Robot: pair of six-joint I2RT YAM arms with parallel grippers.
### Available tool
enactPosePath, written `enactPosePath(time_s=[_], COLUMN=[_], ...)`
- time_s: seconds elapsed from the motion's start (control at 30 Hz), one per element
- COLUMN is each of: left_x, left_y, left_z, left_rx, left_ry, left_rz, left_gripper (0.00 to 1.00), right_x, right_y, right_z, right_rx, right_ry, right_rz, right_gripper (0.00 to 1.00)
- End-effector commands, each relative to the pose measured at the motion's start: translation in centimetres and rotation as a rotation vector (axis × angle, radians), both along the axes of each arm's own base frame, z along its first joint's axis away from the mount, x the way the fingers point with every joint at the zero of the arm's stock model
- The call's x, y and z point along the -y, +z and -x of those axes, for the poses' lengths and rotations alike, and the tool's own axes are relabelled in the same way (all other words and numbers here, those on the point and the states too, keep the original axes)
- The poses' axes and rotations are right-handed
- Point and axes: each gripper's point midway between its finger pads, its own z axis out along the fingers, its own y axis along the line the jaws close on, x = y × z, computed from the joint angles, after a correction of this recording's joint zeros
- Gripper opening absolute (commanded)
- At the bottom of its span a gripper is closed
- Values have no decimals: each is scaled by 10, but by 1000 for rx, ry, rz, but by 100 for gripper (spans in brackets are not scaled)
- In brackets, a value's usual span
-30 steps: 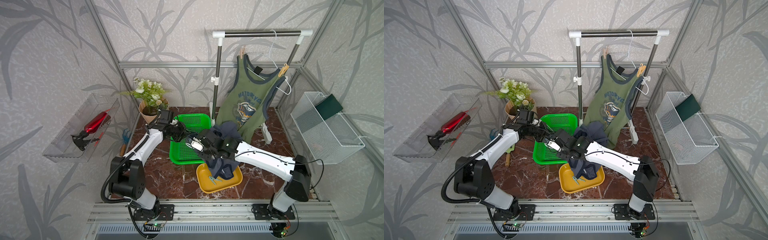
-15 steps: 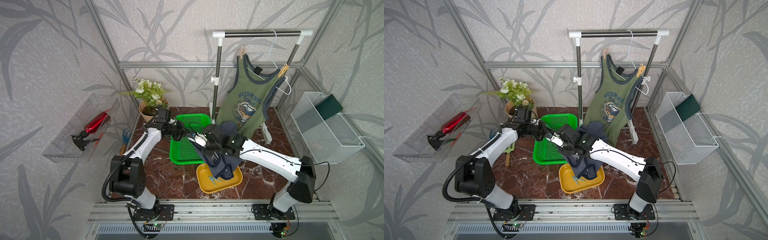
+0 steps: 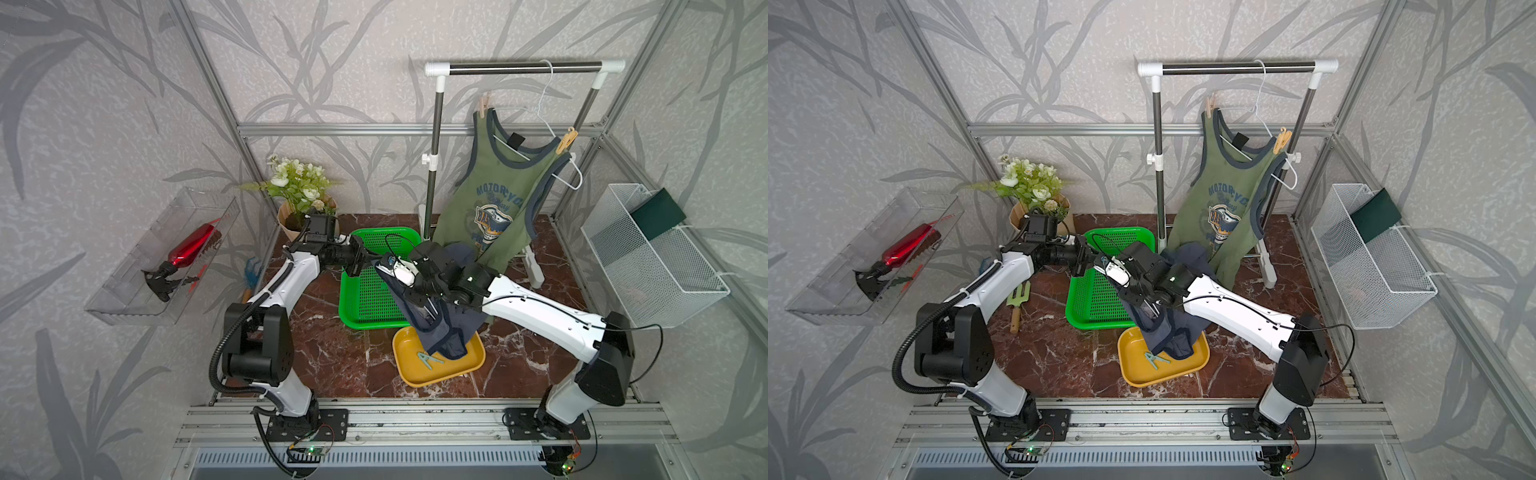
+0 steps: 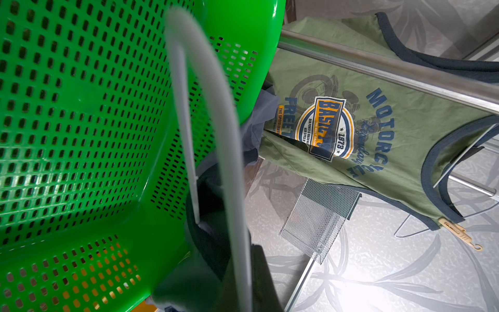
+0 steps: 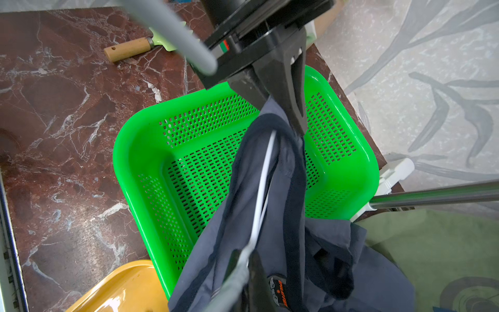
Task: Remove the clothespins securing tank tops to the hanger
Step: Pick up the hanger from the basket.
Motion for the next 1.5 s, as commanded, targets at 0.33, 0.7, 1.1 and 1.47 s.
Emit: enactPosePath(time_s=[0.33, 0.7, 1.1, 1.47], left_x=[-62, -63, -78, -1], left_y=[-8, 32, 70, 88], left_z=[-56, -38, -6, 19], left_rx=[114, 201, 312, 440], left_ry=[192, 155, 159, -47], left_rz=[-67, -117, -281, -172], left_gripper=[29, 43, 63, 89], right_x=[30, -2, -37, -55], right_y=[38, 77, 94, 104], right_z=[21, -14, -49, -64], right_rx=[-44, -68, -103, -99], right_ry=[14, 41, 59, 64], right_rz=[-64, -185, -161, -168], right_gripper=[0, 0, 0, 0])
